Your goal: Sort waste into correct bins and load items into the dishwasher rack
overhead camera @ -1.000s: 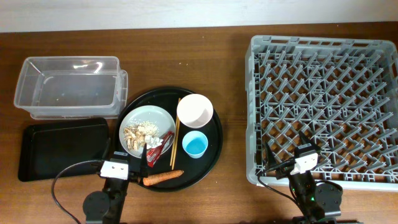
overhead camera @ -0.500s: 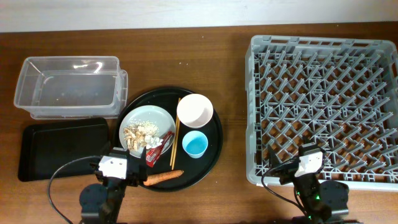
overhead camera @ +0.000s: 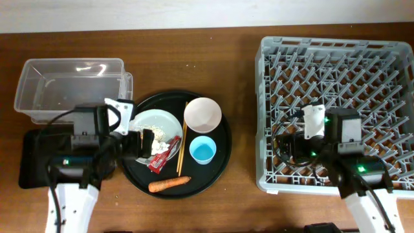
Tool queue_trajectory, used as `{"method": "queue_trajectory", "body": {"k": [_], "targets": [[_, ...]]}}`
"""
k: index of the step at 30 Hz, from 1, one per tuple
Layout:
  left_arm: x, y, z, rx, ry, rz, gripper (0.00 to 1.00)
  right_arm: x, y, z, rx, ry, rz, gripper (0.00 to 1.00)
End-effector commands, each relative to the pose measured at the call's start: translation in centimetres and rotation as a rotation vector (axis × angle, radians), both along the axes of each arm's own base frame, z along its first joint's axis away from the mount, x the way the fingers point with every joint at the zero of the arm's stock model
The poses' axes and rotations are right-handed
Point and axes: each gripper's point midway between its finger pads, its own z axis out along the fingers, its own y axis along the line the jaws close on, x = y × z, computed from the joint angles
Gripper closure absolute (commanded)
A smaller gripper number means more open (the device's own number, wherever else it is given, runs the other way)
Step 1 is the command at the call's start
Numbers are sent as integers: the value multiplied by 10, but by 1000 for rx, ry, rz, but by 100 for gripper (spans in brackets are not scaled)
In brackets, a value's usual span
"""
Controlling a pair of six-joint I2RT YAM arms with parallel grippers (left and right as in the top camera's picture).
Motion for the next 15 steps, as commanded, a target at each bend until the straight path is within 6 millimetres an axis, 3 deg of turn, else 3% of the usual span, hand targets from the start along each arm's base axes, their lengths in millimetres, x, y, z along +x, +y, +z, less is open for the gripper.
{"method": "queue_trajectory", "body": {"k": [1,4,8,11,12,15], "targets": [[14,-20,-3,-98,14,-55,1,-1,15,4,69,21,48,2],[21,-32,-37,-114,135,-82,1,0,8,1,32,25,20,2],[12,-44,-103,-97,390,-104,2,0,3,-1,9,27,3,2],[9,-39,-130,-69,480,-89,21,0,3,-1,9,29,3,2],[9,-34,-137,-40,496,-76,23,0,3,-1,9,29,4,2],[9,-28,-142,-5,510,-57,41,0,3,-1,9,30,4,2]]}}
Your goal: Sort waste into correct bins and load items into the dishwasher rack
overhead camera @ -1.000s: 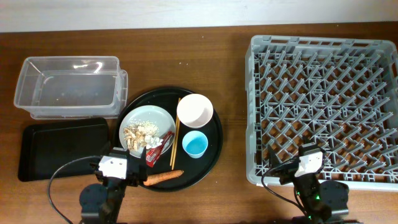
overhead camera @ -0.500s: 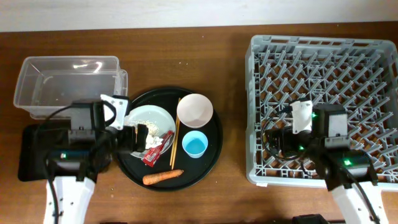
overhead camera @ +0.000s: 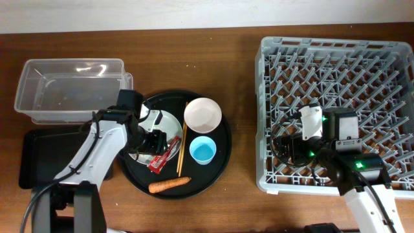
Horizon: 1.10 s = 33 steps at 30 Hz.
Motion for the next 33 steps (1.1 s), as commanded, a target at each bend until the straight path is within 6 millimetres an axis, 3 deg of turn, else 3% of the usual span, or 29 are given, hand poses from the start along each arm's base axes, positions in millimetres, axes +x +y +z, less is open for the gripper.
{"method": "queue_trajectory", "body": {"k": [1,4,5,6,9,11,13,15,16,18,22,25,27,31,33], "targets": [[2,7,-6,49,10,3,41,3,0,7,-4,-17,-7,1],[-2,10,-19,65,57,3,49,3,0,7,-4,-15,-8,2],[-3,10,-21,66,65,3,57,3,0,7,-5,-15,-7,1],[-3,10,-21,66,65,3,77,3,0,7,-5,-15,-7,2],[-1,9,-20,66,61,3,100,3,0,7,-5,-16,-7,2],[4,9,-8,66,55,3,100,3,0,7,-5,-16,-7,2],[20,7,20,61,2,4,100,3,0,7,-5,-16,-7,2],[48,8,57,66,-127,13,100,3,0,7,-5,-15,-7,2],[65,23,78,138,-210,40,100,3,0,7,-5,-16,-7,2],[85,50,94,225,-297,101,100,3,0,7,-5,-15,-7,2],[125,115,113,281,-459,293,99,3,0,7,-5,-16,-7,2],[133,139,117,293,-499,353,98,3,0,7,-5,-16,-7,2],[137,146,120,296,-518,371,91,3,0,7,-4,-15,-7,2],[139,146,122,296,-529,372,56,3,0,7,-5,-16,-7,2],[139,146,121,292,-528,371,54,3,0,7,-5,-16,-7,2]]}}
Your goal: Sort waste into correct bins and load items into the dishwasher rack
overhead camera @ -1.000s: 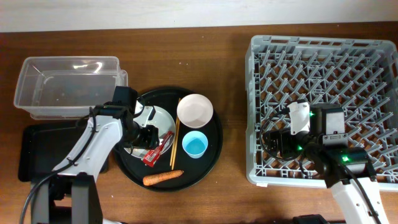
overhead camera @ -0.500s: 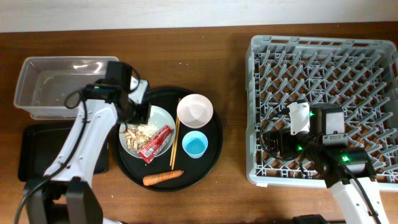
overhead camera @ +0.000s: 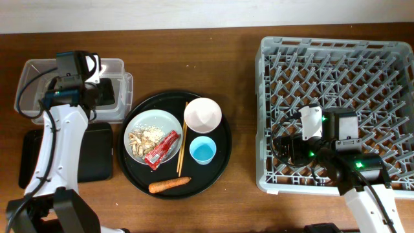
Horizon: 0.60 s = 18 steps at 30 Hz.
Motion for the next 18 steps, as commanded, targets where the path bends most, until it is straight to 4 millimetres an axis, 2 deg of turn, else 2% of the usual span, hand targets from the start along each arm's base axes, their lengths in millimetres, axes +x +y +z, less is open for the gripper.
{"method": "queue_trajectory", "body": {"k": [1,3,4,7,10,13,15,18], "targets": [[1,3,5,7,-11,7,54,4,0,8,-4,-21,-7,2],[-1,0,3,-7,2,-2,53,4,0,8,-4,-21,-7,2],[-4,-5,1,-32,15,-17,48,4,0,8,-4,-21,-7,2],[-15,-28,-8,-121,69,-79,44,4,0,8,-4,-21,-7,2],[-54,-80,-29,-159,261,-195,42,4,0,8,-4,-20,-7,2],[-102,-130,-60,-145,442,-331,42,4,0,8,-4,-20,-7,2],[-132,-148,-88,-96,534,-400,42,3,0,8,-4,-19,-7,2],[-155,-159,-121,-78,578,-449,42,3,0,8,-3,-19,-6,2]]}}
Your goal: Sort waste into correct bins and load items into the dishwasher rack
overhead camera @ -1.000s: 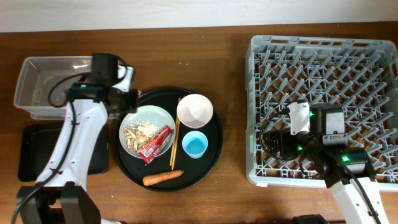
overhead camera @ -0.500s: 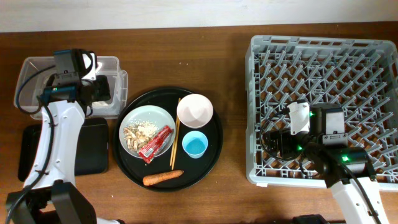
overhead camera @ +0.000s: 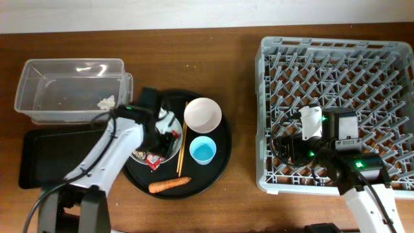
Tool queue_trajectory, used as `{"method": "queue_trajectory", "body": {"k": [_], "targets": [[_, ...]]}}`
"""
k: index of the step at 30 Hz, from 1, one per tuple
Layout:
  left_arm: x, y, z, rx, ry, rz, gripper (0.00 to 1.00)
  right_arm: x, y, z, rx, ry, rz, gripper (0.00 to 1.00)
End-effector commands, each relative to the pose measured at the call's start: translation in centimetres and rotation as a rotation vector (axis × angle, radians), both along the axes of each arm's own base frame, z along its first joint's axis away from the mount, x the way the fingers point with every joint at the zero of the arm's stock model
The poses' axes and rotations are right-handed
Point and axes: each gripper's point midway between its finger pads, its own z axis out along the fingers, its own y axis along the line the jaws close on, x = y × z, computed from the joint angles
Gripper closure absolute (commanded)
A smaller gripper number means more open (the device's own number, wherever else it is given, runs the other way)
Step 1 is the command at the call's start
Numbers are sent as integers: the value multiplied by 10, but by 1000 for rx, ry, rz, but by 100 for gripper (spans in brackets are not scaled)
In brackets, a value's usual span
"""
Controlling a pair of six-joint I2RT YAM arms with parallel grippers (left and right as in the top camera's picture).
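My left gripper (overhead camera: pixel 165 131) is low over the pale plate (overhead camera: pixel 143 154) of food scraps on the round black tray (overhead camera: pixel 220 162), right at the upper end of the red wrapper (overhead camera: pixel 154 160). Its fingers look apart with nothing in them. A crumpled white tissue (overhead camera: pixel 105 102) lies in the clear bin (overhead camera: pixel 39 97). On the tray also rest chopsticks (overhead camera: pixel 181 152), a white bowl (overhead camera: pixel 202 114), a blue cup (overhead camera: pixel 202 151) and a carrot (overhead camera: pixel 169 185). My right gripper (overhead camera: pixel 284 147) hangs over the grey dishwasher rack (overhead camera: pixel 336 58); its jaws are too dark to read.
A flat black bin (overhead camera: pixel 35 162) lies in front of the clear bin, partly under my left arm. The rack fills the right side of the table. Bare wood shows between the tray and the rack.
My left gripper has moved from over the clear bin back to the plate, by the red wrapper. The white tissue now lies in the clear bin. The right arm has not moved.
My left gripper was at the plate by a crumpled white tissue, and still there at the following moment. Then it was over the clear bin and the tissue was gone from the plate. Now the tissue lies in that bin and the gripper is back at the plate.
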Motion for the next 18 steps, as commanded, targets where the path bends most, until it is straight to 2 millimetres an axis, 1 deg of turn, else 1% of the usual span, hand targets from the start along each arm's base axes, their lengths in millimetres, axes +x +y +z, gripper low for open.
{"method": "queue_trajectory", "body": {"k": [1,4,6,8,9,10,14,15,16,17,18], "targets": [[-15,0,-25,18,15,-22,42,3,0,8,-1,-19,-5,2],[-7,13,-28,93,-30,-16,42,3,0,8,-1,-19,-5,2],[-1,14,-28,103,-54,-13,42,2,0,8,-1,-16,-5,2],[2,13,-32,102,-55,-13,41,2,0,7,-1,-16,-5,2],[2,13,-36,105,-44,-14,40,2,0,7,-1,-16,-5,2],[0,13,-46,113,-15,-16,40,2,0,7,-1,-16,-5,2],[-3,14,-61,124,28,-18,39,2,0,8,-1,-16,-5,2],[-3,14,-61,124,29,-18,44,2,0,8,-1,-16,-5,2],[-3,14,-61,124,28,-19,53,2,0,8,-1,-17,-5,2],[-3,14,-61,125,29,-18,59,2,0,8,-1,-17,-5,2],[-3,14,-61,125,29,-18,68,2,0,8,-1,-17,-5,2]]}}
